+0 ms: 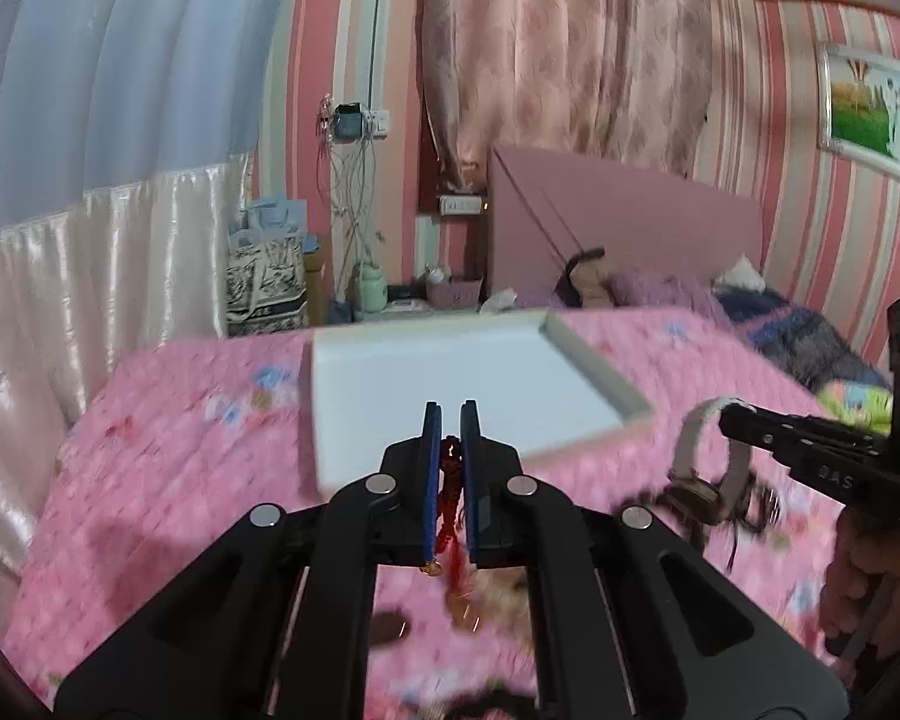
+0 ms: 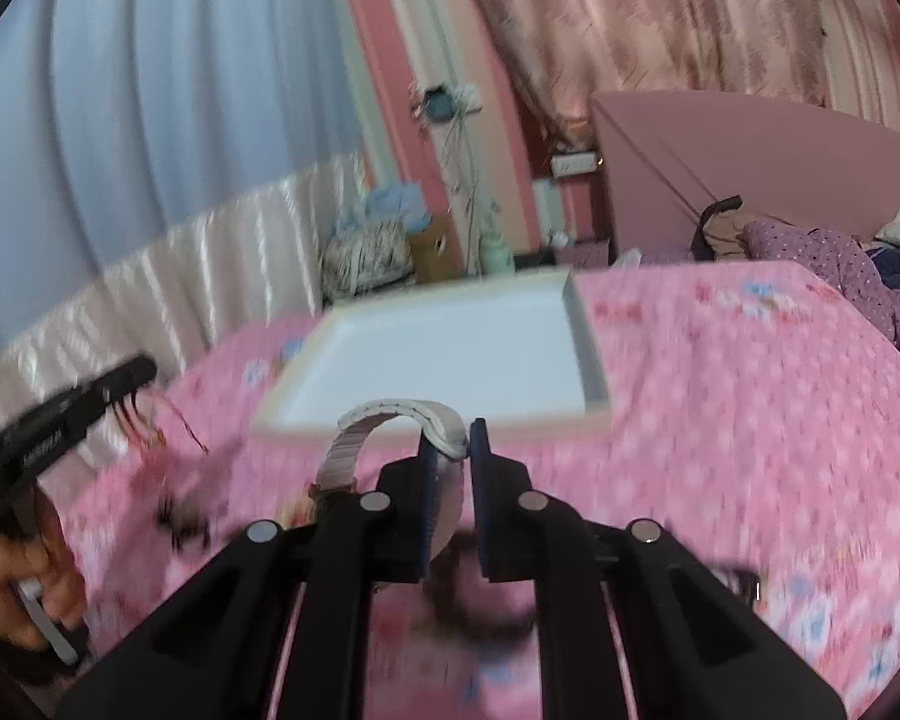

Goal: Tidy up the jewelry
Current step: 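Carry both items into the white tray and open both grippers, then move both grippers back toward the remaining jewelry, then grasp the black leather bracelet with the right gripper while the left grasps a black cord pendant, then carry both items over the white tray and open the right gripper, then open the left gripper to drop the cord pendant into the tray, then move both grippers back toward the jewelry on the bedspread, then grasp the black claw clip with the right gripper while the left grasps the jade pendant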

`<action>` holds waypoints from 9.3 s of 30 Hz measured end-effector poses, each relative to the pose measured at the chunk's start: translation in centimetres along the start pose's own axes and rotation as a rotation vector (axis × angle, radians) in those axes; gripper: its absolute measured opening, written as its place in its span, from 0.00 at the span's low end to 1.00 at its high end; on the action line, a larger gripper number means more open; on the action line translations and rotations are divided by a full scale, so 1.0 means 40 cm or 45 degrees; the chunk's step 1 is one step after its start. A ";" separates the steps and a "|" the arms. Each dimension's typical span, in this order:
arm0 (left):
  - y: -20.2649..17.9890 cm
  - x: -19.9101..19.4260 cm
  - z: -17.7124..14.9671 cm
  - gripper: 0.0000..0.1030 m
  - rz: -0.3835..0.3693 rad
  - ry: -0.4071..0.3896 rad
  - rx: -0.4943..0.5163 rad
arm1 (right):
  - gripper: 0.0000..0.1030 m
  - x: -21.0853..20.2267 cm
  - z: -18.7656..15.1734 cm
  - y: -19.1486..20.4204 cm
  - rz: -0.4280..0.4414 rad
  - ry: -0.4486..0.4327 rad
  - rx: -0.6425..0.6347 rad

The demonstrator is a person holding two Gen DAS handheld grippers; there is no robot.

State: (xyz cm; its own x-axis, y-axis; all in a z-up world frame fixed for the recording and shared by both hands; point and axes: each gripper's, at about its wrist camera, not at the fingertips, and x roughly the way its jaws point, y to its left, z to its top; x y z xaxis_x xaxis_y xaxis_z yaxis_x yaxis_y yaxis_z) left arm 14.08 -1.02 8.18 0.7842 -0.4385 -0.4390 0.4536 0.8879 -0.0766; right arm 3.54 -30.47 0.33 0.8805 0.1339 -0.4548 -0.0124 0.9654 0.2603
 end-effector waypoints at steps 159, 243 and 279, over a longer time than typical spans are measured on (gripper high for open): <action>0.053 0.421 -0.007 0.03 0.164 0.148 -0.025 | 0.12 0.392 0.050 0.089 -0.076 0.093 -0.185; 0.120 0.462 -0.059 0.81 0.323 0.214 -0.044 | 0.78 0.023 0.057 -0.147 -0.325 -0.059 -0.041; 0.267 0.114 -0.302 0.70 0.272 0.544 -0.049 | 0.44 0.124 -0.205 -0.148 -0.279 0.341 -0.084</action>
State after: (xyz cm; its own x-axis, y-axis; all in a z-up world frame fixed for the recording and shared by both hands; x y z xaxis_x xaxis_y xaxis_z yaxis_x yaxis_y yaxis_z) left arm 17.38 8.16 -5.44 0.6105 -0.1562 -0.7765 0.2790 0.9599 0.0263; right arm 4.08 -33.70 -10.46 0.7101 -0.0329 -0.7034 0.1248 0.9890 0.0798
